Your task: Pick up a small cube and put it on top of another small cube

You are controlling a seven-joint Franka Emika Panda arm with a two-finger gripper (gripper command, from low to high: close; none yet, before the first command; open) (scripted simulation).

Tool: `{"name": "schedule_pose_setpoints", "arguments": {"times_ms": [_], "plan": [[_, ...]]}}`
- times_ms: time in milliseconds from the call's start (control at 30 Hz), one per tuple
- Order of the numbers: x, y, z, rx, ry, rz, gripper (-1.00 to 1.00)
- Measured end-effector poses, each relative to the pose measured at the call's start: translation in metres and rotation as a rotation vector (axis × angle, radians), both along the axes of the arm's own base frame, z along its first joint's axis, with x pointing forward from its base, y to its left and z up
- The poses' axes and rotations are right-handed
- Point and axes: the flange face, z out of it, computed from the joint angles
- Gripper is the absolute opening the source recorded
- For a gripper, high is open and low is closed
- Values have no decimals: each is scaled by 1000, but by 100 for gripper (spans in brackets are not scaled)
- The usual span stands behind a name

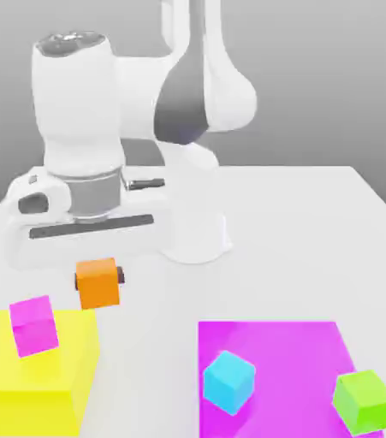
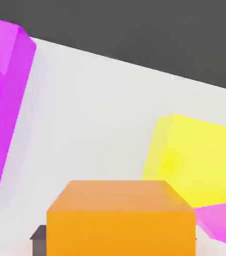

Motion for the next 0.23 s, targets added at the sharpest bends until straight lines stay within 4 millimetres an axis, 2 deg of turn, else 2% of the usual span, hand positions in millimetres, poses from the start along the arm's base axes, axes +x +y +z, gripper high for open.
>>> {"name": "schedule_pose_setpoints", "arguments": {"times_ms": [33,100,133,233], "plan": [[-3,-16,-8,1,0,-19,-100],[-7,-29,-32,-2,1,-37,-100],[-8,-32,-39,-4,2,-40,100],[-10,-35,-39,-3,2,-49,100]]}}
